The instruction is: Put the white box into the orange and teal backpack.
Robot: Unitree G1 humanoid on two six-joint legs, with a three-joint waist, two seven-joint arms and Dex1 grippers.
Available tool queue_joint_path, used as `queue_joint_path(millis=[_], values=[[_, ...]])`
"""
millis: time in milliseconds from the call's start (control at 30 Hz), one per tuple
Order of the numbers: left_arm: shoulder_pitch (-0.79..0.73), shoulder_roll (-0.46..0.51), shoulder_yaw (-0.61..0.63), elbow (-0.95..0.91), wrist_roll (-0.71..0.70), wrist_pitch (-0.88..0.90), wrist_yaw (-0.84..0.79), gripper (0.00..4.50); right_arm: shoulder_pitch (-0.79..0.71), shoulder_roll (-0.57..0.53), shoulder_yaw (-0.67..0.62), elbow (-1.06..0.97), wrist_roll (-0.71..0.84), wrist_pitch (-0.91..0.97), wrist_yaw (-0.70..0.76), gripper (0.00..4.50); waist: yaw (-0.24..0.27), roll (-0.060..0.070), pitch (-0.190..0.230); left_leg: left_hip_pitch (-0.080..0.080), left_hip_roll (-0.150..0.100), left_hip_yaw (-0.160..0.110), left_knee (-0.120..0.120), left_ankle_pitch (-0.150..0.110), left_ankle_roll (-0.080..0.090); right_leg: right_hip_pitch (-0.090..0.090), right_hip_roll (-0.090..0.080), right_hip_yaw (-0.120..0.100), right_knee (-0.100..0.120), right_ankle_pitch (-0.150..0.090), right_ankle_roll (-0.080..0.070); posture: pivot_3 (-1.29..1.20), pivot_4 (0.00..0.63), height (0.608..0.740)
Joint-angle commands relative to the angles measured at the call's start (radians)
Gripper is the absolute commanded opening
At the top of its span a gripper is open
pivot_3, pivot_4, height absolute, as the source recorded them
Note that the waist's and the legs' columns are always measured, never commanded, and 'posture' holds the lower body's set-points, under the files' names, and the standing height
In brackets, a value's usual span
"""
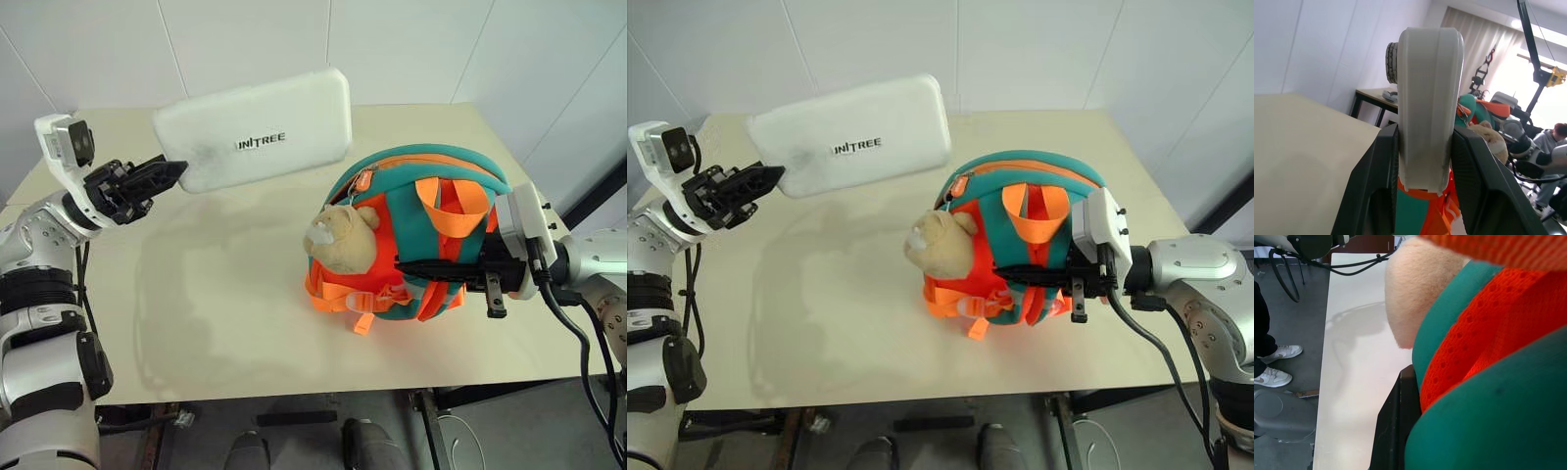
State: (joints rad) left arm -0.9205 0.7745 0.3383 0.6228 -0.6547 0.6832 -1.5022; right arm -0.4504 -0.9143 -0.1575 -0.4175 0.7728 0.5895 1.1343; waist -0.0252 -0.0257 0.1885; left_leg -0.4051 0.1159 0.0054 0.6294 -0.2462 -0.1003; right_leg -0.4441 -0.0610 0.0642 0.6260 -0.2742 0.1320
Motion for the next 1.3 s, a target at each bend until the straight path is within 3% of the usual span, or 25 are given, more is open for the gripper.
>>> queue_joint_path(millis=[33,367,567,833,1133,1300], values=[[0.029,0.042,-0.009,-0.121,-0.069,0.043,-0.112,1.21,-0.005,0.004,-0.03,0.011,0.004,-0.02,0.0,0.0,0.0,0.0,0.0,0.0,0.0,0.0,0.0,0.0,0.0,0.0,0.0,0.0,0.0,0.0,0.0,0.0,0.15,0.74],[0.069,0.097,-0.065,-0.194,-0.077,0.021,-0.112,1.21,-0.018,0.014,-0.015,0.036,-0.01,-0.028,0.009,0.0,0.0,0.0,0.0,0.0,0.0,0.0,0.0,0.0,0.0,0.0,0.0,0.0,0.0,0.0,0.0,0.0,0.15,0.74],[0.075,0.157,-0.178,-0.202,-0.069,-0.062,-0.112,1.21,-0.028,0.02,-0.01,0.049,-0.019,-0.032,0.016,0.0,0.001,0.0,0.0,0.0,0.0,0.0,0.0,0.0,0.0,0.0,0.0,0.0,0.0,0.0,-0.001,0.0,0.15,0.74],[-0.065,0.214,-0.43,-0.18,-0.008,-0.226,-0.112,1.21,-0.044,0.026,-0.001,0.066,-0.038,-0.04,0.025,0.0,0.008,0.0,0.0,0.0,0.0,0.0,0.001,0.0,0.0,0.0,0.0,0.001,0.0,-0.001,-0.002,0.0,0.15,0.74],[-0.223,0.228,-0.61,-0.146,0.096,-0.33,-0.112,1.21,-0.028,0.03,-0.011,0.041,-0.035,-0.039,-0.001,0.0,0.024,0.0,0.0,0.0,0.0,0.001,0.0,-0.001,0.001,0.0,0.0,0.001,-0.001,-0.001,-0.002,0.0,0.15,0.74],[-0.28,0.253,-0.642,-0.091,0.077,-0.362,-0.112,1.21,-0.015,0.03,-0.018,0.031,-0.033,-0.042,-0.011,0.0,0.024,0.0,0.0,0.0,0.0,0.001,0.0,-0.001,0.001,0.0,0.0,0.002,-0.002,-0.002,-0.003,0.0,0.15,0.74]])
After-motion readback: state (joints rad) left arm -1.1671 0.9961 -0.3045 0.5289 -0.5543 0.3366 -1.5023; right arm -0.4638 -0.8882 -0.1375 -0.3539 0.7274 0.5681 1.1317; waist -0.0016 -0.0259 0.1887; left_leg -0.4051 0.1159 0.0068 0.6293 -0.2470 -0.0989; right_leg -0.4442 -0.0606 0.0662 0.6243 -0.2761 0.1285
